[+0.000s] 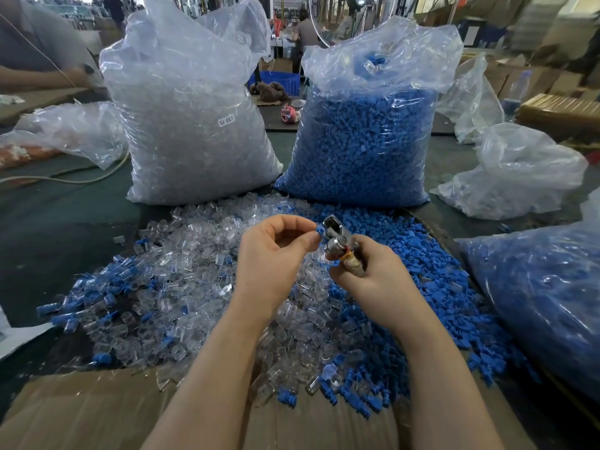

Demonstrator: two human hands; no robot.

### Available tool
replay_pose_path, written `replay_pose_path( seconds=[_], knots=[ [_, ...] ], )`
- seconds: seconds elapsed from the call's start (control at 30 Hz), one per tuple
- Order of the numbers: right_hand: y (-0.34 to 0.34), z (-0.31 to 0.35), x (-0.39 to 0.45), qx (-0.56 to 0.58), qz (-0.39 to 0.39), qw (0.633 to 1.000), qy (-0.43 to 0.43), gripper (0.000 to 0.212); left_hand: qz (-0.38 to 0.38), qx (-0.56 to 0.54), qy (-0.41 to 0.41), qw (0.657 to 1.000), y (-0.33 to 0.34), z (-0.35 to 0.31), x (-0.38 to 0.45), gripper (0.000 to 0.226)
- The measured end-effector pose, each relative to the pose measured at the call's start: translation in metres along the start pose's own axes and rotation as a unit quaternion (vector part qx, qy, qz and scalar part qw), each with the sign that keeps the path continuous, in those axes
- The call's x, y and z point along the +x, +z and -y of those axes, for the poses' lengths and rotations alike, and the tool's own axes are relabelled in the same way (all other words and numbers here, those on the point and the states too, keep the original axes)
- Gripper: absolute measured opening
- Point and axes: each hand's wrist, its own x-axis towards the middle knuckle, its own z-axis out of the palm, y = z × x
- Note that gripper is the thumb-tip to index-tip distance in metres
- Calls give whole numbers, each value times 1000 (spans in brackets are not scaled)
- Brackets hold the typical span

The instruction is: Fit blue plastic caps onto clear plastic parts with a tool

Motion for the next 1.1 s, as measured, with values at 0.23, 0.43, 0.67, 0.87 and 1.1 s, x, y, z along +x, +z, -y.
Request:
replay_pose_path(
  seconds=[0.23, 0.43, 0.67, 0.87, 1.1],
  knots=[
    [2, -2, 1, -11, 17, 1000, 2, 15, 36, -5, 8, 999, -6, -1, 0, 18],
    [3, -3, 2, -43, 24, 999, -6, 17, 56, -7, 12, 998, -10, 0, 2, 13],
    [6, -3, 0, -43, 15, 999, -10, 17, 61, -7, 15, 998, -12, 2, 2, 14],
    [8, -4, 0, -52, 15, 998, -14, 11, 65, 0, 18, 998, -12, 5, 3, 19],
    [9, -1, -1, -48, 13, 999, -15, 21, 67, 1, 17, 998, -12, 5, 3, 18]
  ],
)
